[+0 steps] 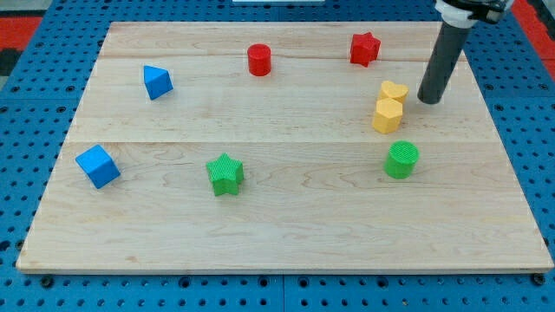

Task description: Separate the yellow blocks

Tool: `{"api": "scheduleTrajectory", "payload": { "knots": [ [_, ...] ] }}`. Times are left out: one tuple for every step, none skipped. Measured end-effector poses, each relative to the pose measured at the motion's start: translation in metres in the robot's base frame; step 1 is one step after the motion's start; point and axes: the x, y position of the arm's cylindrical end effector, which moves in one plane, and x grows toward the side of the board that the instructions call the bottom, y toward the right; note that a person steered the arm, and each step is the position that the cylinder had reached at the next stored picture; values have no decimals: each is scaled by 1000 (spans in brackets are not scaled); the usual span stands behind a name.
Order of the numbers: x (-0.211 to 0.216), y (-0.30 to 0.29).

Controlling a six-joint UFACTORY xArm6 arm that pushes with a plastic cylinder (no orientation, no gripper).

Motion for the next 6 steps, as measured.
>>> {"api": "scheduleTrajectory", "payload": {
  "knots": [
    [4, -44],
    [2, -68],
    [2, -68],
    [-17, -86],
    [-6, -109],
    [10, -174]
  ]
}}
